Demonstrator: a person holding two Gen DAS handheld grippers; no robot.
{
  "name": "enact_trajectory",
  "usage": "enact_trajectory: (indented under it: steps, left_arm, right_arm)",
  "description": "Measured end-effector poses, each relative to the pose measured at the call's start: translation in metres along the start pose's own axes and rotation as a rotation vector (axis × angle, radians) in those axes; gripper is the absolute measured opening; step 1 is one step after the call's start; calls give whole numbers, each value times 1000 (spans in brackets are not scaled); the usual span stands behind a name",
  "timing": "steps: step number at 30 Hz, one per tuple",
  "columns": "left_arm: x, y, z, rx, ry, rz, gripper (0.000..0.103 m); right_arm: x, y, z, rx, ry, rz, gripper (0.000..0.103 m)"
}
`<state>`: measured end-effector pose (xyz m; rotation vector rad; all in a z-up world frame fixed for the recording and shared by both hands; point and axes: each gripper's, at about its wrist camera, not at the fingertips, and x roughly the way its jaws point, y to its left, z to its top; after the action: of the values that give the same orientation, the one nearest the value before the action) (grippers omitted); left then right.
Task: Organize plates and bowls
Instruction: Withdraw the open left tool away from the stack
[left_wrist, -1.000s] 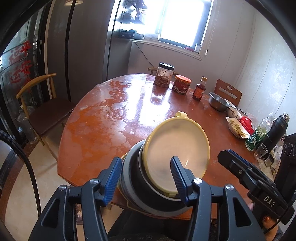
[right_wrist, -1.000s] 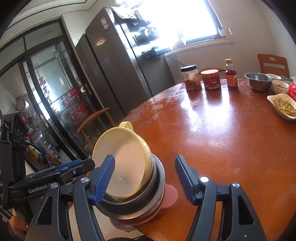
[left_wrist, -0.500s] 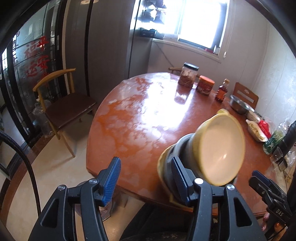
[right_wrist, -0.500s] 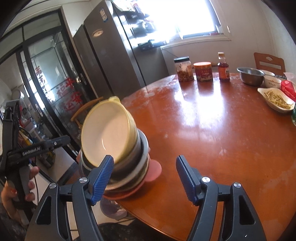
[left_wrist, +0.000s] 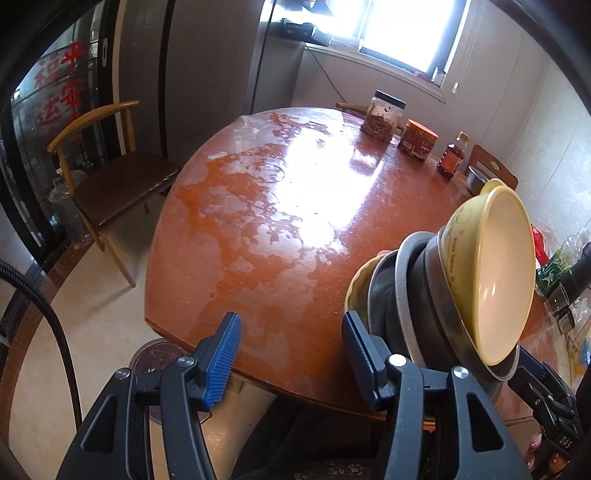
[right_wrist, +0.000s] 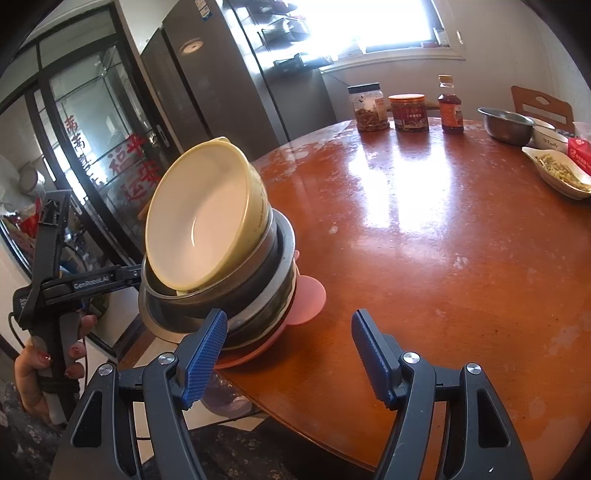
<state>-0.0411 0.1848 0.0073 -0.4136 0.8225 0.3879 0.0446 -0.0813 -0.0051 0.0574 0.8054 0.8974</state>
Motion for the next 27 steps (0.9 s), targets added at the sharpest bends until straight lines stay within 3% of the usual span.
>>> enact_trajectory:
  steps: [16, 27]
  left_arm:
    - [18, -24, 12, 119, 14, -41, 56]
    - [33, -76, 14, 186, 26, -91, 56]
  right_arm:
    - [8, 9, 3, -29, 14, 23, 72]
    - [-16, -25, -3, 18, -3, -20, 72]
